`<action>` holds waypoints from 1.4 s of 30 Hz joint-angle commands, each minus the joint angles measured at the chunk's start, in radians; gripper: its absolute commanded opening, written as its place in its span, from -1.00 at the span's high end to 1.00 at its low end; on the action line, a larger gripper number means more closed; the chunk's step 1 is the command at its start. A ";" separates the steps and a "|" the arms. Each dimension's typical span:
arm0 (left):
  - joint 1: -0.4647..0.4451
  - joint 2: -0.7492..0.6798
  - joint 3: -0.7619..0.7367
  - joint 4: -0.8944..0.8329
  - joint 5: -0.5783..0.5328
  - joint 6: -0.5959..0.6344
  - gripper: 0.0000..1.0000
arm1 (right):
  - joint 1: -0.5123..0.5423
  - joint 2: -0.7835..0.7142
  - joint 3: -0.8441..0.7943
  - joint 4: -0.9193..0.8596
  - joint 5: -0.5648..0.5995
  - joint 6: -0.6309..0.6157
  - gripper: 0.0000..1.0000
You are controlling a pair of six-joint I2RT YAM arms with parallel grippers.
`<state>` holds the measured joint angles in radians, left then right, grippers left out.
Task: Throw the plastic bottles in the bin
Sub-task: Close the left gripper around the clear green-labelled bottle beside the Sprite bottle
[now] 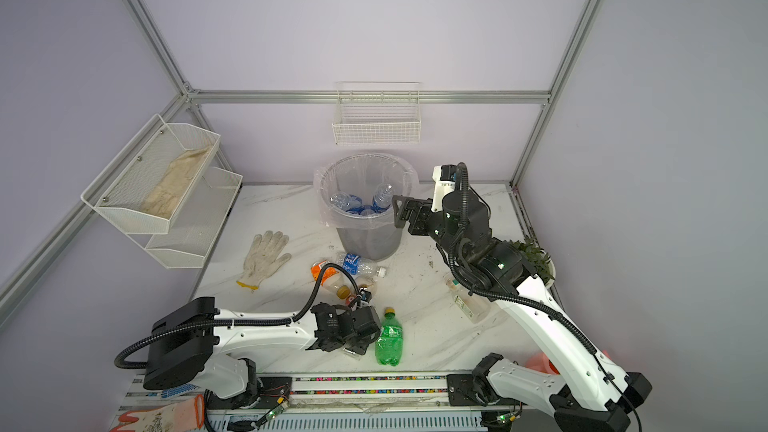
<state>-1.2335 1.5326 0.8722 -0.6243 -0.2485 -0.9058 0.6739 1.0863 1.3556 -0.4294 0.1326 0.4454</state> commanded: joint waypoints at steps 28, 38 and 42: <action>-0.103 -0.322 0.370 -0.197 -0.377 0.160 0.18 | -0.001 -0.148 -0.147 -0.011 0.129 0.068 -0.95; -0.103 -0.380 0.471 -0.197 -0.486 0.290 0.19 | -0.001 -0.184 -0.260 -0.015 0.106 0.114 -0.95; -0.103 -0.401 0.504 -0.197 -0.523 0.332 0.20 | -0.001 -0.196 -0.292 -0.020 0.099 0.126 -0.95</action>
<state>-1.3315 1.1606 1.2778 -0.8326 -0.6987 -0.6373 0.6739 0.9104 1.0790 -0.4393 0.2390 0.5461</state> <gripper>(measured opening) 0.440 0.974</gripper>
